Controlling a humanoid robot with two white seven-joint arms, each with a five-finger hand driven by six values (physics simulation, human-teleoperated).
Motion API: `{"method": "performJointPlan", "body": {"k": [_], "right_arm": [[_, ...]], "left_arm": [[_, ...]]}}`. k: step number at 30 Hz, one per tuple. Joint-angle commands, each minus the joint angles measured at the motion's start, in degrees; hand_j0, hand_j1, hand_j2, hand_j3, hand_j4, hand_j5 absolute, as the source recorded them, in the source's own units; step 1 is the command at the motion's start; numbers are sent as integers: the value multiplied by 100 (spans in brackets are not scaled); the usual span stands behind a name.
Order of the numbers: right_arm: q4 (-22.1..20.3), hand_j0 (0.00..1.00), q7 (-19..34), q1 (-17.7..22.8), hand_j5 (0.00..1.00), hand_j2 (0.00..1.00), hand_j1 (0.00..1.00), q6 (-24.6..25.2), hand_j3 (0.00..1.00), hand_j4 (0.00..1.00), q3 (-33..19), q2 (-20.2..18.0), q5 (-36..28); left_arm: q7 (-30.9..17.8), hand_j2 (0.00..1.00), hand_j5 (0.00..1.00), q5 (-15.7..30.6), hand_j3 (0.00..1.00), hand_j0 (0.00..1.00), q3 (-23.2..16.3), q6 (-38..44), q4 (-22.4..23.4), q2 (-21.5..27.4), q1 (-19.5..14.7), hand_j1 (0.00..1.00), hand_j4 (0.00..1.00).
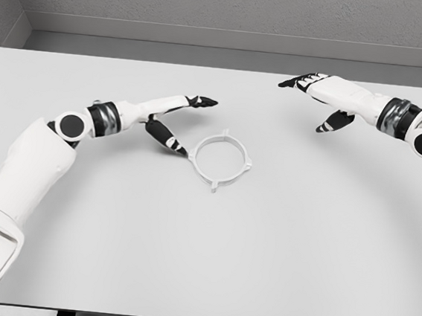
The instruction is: Assemble PVC drainage pipe clamps
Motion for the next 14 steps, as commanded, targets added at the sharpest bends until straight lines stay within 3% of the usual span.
{"method": "performJointPlan", "body": {"k": [1,5,8,14], "right_arm": [[-2,100,-3,0,100,100,100,11,100,100,-15,-4,-38],[-2,100,6,-35,100,100,100,11,100,100,-24,-13,-29],[-20,100,6,-35,100,100,100,11,100,100,-24,-13,-29],[-81,100,15,-35,100,100,100,11,100,100,-24,-13,-38]], "left_arm": [[2,100,100,80,100,100,22,12,-1,49,0,100,100],[2,100,100,115,100,100,40,12,-1,181,-61,100,100],[2,100,100,247,100,100,110,12,-28,884,-272,100,100],[2,100,100,265,100,100,101,12,-37,814,-308,100,100]]}}
